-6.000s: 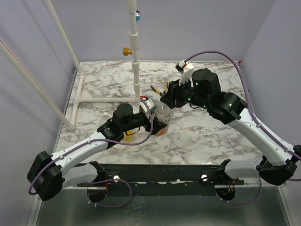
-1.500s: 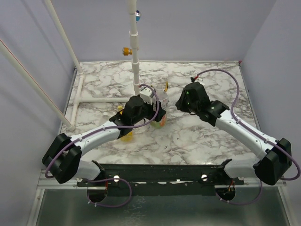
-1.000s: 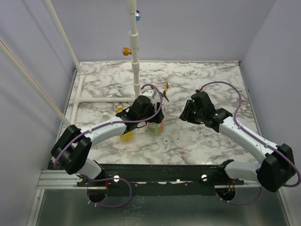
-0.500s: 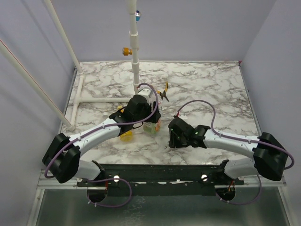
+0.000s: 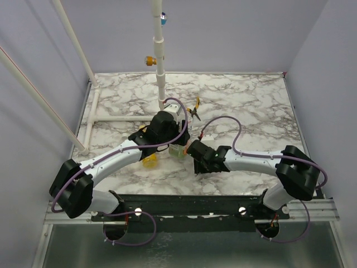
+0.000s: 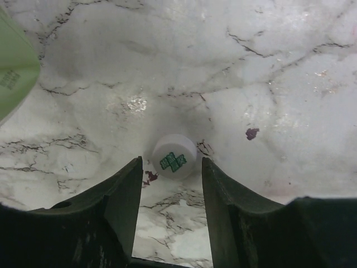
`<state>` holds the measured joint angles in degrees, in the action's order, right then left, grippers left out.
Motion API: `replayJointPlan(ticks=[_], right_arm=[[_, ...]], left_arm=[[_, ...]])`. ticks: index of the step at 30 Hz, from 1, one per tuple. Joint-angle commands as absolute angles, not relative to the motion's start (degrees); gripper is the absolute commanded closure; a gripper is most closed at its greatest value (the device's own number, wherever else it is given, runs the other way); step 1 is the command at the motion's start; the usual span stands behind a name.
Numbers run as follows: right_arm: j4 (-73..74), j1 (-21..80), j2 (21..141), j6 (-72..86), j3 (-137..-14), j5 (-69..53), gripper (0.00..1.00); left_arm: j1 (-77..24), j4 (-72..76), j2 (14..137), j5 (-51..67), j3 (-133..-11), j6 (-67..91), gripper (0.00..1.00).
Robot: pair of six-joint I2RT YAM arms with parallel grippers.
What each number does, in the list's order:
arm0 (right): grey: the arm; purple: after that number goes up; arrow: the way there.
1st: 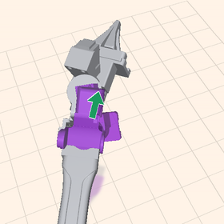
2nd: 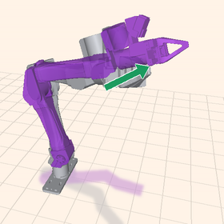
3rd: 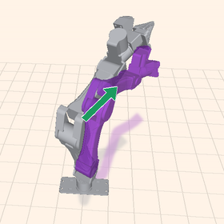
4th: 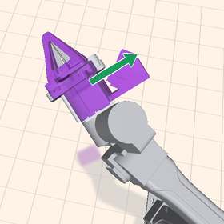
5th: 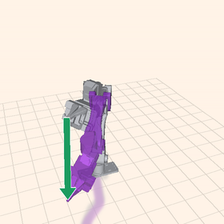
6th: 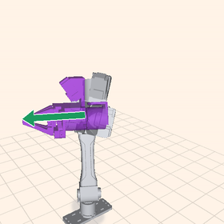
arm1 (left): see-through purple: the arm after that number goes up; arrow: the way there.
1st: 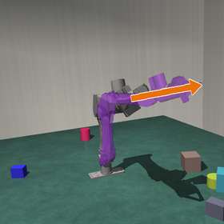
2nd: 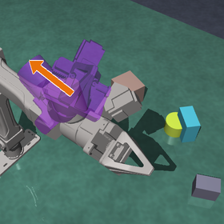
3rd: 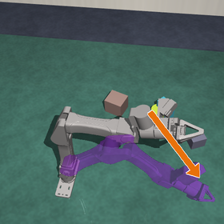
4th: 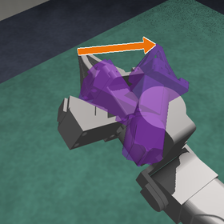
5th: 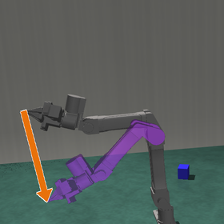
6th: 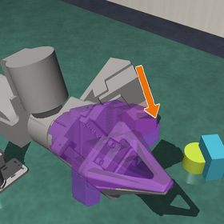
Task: Screw on the bottle caps
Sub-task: Screw the bottle cap onto the plastic bottle.
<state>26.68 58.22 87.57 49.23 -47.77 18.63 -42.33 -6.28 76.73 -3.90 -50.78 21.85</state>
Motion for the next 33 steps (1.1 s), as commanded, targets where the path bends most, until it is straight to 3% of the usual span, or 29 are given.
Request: replayJointPlan(ticks=[1,11,17,27,33], right_arm=[[27.6,60.2,91.1,49.5,-51.0,22.7,0.49],[31.3,60.6,92.1,53.1,-50.7,25.4,0.60],[32.0,60.6,89.0,50.7,-52.5,25.9,0.74],[43.6,52.6,69.6,40.3,-65.4,18.6,0.73],[50.3,50.0,70.0,34.2,-81.6,10.6,0.73]], left_arm=[[-42.0,-7.1,74.4,-4.3,-51.9,20.5,0.89],[-41.7,-7.6,73.3,-3.7,-51.5,18.7,0.89],[-41.7,-7.7,72.0,-1.4,-50.9,15.3,0.89],[-41.8,-1.6,62.7,9.9,-43.5,-0.4,0.91],[-42.1,4.4,56.9,13.8,-37.8,-6.7,0.93]])
